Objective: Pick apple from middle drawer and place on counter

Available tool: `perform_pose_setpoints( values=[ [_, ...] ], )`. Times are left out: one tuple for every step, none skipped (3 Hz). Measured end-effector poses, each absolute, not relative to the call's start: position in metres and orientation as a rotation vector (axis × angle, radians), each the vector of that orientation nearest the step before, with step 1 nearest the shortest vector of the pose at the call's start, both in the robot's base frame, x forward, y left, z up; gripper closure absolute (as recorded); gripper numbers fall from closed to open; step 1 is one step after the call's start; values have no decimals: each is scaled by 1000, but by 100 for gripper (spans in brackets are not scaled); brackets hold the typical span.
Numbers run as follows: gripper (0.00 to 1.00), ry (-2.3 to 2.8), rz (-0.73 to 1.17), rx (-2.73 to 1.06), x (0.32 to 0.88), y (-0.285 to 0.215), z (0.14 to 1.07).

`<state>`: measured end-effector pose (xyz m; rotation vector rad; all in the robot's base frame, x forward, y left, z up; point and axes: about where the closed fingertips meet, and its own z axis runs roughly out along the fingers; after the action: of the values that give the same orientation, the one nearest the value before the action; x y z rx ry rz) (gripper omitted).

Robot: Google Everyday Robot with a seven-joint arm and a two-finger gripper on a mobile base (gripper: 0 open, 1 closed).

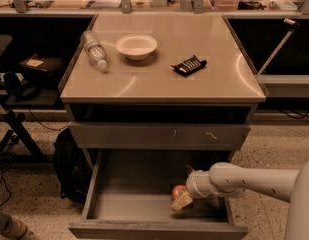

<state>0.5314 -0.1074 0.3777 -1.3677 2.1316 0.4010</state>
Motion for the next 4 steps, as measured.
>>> perform_pose_setpoints(
  values=[
    [0, 2132, 406, -1371, 529, -103, 374],
    [0, 2141, 449, -1357, 520, -100, 361],
    [19, 2142, 451, -1357, 520, -100, 361],
    [42, 2142, 451, -1357, 520, -100, 361]
  ],
)
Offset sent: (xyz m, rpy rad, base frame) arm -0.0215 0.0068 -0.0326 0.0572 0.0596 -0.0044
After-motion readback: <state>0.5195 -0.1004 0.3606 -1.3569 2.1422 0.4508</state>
